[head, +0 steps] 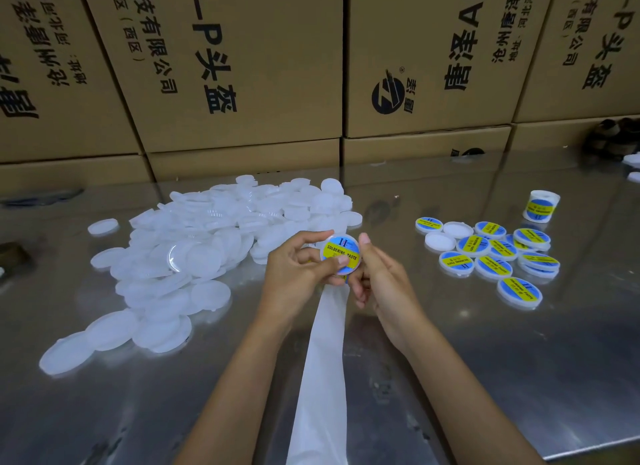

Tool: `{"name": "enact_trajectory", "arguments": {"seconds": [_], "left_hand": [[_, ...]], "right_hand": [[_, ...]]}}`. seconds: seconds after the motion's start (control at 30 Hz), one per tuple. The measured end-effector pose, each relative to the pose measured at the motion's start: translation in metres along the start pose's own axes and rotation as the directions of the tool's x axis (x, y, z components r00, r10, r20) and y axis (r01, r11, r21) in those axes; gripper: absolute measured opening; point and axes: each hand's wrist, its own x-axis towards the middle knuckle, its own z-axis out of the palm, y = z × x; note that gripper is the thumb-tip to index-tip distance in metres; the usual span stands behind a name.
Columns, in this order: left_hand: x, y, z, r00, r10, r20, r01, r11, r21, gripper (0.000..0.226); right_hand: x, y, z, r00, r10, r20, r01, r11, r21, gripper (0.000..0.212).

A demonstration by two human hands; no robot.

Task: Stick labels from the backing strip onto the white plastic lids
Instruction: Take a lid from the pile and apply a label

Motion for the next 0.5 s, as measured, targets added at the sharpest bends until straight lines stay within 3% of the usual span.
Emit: {"name": "enact_trajectory", "arguments": {"seconds": [0.07, 0.23, 0.5], "left_hand": [[0.0002, 0.0013, -0.0005, 1.0, -0.018, -0.023, 0.017, 0.999, -0.029, 0.03], [-0.001, 0.0036, 0.0007, 0.994, -0.034, -0.102, 0.028, 0.998, -0.06, 0.013], [0.0026, 0.0022, 0.0012, 0.99, -0.054, -0.127, 0.053, 0.999, -0.014, 0.014]], "right_hand": [[-0.0009, -0.0001, 0.0011, 1.0, -0.011, 0.024, 0.011, 1.0, -0.022, 0.038], [-0.0027, 0.0042, 0.0038, 0.99, -0.1, 0.096, 0.109, 0.99, -0.092, 0.008], [-0.0007, 0.0063, 0.002, 0.99, -0.103, 0.091, 0.109, 0.992, -0.062, 0.009]]}}
